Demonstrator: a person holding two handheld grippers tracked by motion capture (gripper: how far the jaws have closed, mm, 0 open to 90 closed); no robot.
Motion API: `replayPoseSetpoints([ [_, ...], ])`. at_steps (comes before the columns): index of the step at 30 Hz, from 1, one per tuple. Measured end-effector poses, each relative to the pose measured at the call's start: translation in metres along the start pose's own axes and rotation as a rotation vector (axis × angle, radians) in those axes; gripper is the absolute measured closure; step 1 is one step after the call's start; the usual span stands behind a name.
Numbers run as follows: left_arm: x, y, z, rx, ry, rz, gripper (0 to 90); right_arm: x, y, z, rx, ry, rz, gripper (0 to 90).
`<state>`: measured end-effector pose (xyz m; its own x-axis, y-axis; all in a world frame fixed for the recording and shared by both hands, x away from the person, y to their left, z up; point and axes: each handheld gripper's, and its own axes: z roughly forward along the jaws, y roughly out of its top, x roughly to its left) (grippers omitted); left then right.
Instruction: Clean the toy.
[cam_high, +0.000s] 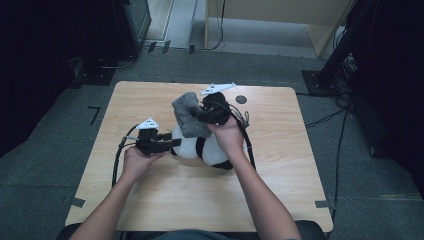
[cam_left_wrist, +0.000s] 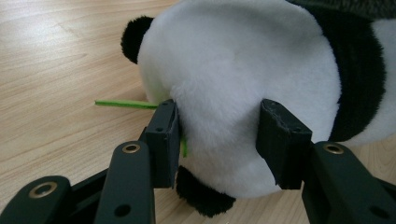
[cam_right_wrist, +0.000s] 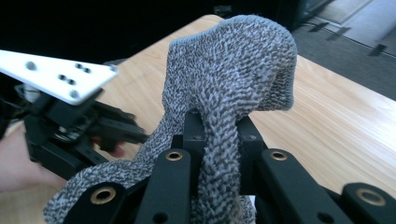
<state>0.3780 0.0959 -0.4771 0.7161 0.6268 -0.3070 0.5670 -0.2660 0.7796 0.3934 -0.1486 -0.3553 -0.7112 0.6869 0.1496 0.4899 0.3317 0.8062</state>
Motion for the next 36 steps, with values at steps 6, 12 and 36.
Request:
replayPoseSetpoints([
  [6, 0.0, 0.0, 0.0, 0.001, 0.0, 0.0, 52.1, 0.017, -0.003, 0.036, 0.073, 0.011, -0.043, 80.1],
  [12, 0.001, -0.001, 0.001, 0.0, 0.001, 0.006, 52.4, 0.01, -0.015, 0.046, 0.172, -0.057, -0.07, 79.9],
  [36, 0.0, 0.0, 0.002, -0.005, 0.003, 0.003, 53.5, -0.044, -0.061, -0.044, 0.051, -0.156, 0.066, 79.8],
])
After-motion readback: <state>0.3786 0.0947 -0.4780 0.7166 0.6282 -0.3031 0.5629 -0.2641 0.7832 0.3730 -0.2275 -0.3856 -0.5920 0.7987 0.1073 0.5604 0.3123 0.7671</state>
